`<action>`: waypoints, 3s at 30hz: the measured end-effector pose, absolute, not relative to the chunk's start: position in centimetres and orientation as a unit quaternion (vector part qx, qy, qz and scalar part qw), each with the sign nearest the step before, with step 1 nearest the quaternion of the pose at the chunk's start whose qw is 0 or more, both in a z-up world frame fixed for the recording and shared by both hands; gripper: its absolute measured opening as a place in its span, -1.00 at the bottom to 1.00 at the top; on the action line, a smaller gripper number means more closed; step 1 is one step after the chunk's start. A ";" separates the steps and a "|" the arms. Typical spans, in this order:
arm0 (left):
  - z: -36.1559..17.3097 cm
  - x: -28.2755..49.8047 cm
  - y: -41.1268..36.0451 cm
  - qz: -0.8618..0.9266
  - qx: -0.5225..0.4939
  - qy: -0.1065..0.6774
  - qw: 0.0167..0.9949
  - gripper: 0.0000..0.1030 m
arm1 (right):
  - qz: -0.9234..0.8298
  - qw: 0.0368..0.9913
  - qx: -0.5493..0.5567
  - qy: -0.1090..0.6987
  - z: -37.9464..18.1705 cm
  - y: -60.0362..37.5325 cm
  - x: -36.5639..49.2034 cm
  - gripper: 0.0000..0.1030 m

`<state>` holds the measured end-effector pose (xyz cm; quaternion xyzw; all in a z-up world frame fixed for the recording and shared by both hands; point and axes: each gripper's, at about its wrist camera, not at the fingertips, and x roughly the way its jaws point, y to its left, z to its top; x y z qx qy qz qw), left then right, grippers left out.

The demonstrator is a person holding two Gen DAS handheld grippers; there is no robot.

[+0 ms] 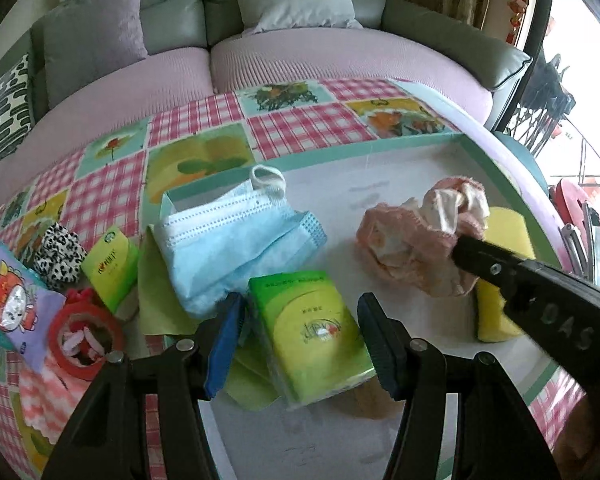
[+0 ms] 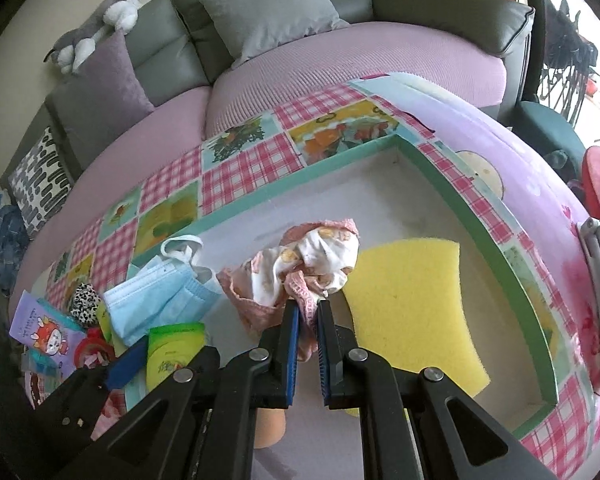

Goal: Organize soft objects
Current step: 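Release the tissue pack in the tray with the left gripper while the right releases the floral cloth, then withdraw both grippers from the tray toward the loose items beside it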

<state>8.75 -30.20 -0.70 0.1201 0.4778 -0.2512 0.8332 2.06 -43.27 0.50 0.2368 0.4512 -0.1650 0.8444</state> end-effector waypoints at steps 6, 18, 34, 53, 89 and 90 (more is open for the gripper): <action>-0.4 8.7 -30.2 -0.258 0.112 0.480 0.831 0.17 | -0.170 0.844 0.234 0.452 0.9 -43.3 1.9 -0.75; 2.9 7.3 -29.4 -0.271 0.117 0.473 0.830 0.19 | -0.183 0.859 0.222 0.423 4.2 -43.4 0.3 -0.40; 4.3 8.8 -23.6 -0.177 0.075 0.481 0.856 0.22 | -0.204 0.852 0.197 0.439 4.6 -43.3 -0.3 0.22; 5.0 9.9 -14.3 -0.059 0.015 0.463 0.884 0.91 | -0.185 0.852 0.138 0.470 4.3 -39.9 0.9 1.00; 5.3 11.0 0.5 0.023 -0.087 0.460 0.883 0.91 | 0.011 0.875 0.078 0.478 4.2 -22.9 6.5 1.00; 5.0 11.1 0.4 0.021 -0.087 0.465 0.881 0.91 | 0.014 0.875 0.074 0.478 4.1 -22.5 6.8 1.00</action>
